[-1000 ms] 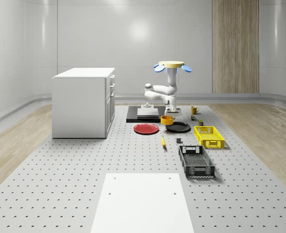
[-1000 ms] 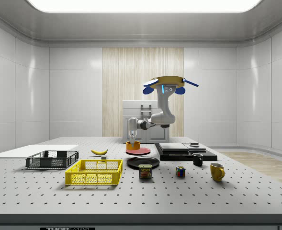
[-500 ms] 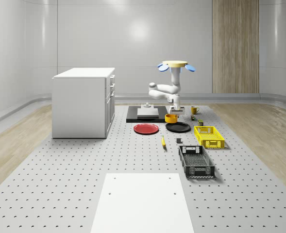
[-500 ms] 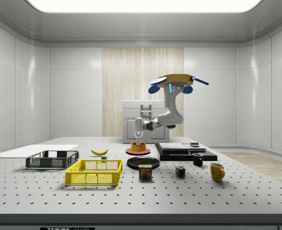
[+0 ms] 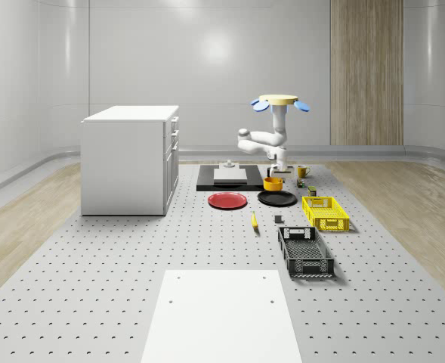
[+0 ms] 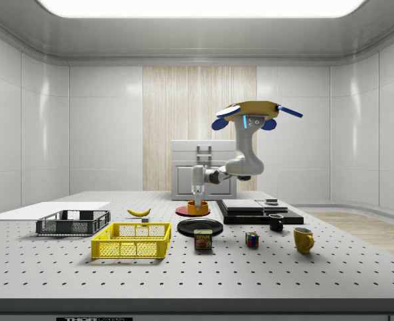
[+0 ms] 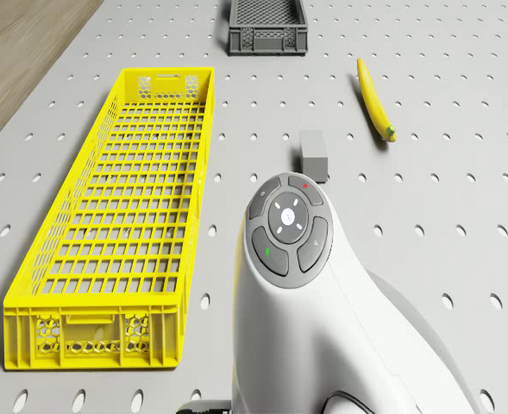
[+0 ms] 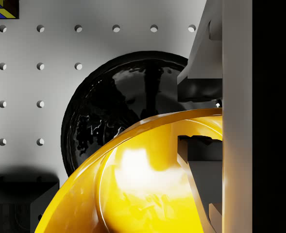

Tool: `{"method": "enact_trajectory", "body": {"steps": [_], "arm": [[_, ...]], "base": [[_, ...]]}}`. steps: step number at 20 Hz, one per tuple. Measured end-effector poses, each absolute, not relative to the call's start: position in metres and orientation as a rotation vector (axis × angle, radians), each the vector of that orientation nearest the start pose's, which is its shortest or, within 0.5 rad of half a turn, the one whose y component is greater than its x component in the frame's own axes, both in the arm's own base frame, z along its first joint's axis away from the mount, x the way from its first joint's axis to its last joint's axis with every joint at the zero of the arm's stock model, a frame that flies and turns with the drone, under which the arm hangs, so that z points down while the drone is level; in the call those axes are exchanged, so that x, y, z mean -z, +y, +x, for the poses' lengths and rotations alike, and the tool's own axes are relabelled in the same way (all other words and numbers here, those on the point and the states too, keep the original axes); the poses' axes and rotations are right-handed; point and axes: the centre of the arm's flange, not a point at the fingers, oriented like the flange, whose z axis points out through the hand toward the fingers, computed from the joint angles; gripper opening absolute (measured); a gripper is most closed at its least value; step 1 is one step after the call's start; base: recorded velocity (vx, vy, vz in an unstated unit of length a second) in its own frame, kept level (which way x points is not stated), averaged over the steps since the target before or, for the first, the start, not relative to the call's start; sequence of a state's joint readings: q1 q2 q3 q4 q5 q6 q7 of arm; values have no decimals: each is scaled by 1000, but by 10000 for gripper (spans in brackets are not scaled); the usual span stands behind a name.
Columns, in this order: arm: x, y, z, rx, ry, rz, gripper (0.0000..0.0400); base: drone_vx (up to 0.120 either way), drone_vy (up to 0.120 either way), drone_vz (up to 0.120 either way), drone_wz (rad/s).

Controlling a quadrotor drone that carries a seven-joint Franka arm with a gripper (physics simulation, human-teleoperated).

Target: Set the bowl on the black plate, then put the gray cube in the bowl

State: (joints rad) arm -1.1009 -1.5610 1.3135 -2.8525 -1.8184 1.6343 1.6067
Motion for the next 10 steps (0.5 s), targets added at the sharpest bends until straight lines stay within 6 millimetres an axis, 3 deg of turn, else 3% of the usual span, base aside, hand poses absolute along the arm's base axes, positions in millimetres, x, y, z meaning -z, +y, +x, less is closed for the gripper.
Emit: {"method": "enact_trajectory", "body": {"steps": [1, 6, 10], "arm": [[-509, 28, 307, -786, -2, 1, 100], [-509, 28, 307, -786, -2, 1, 100], [-515, 28, 307, -786, -2, 1, 100]], "base": [[0, 120, -120, 0], [0, 88, 0, 0], [0, 0, 0, 0]]}}
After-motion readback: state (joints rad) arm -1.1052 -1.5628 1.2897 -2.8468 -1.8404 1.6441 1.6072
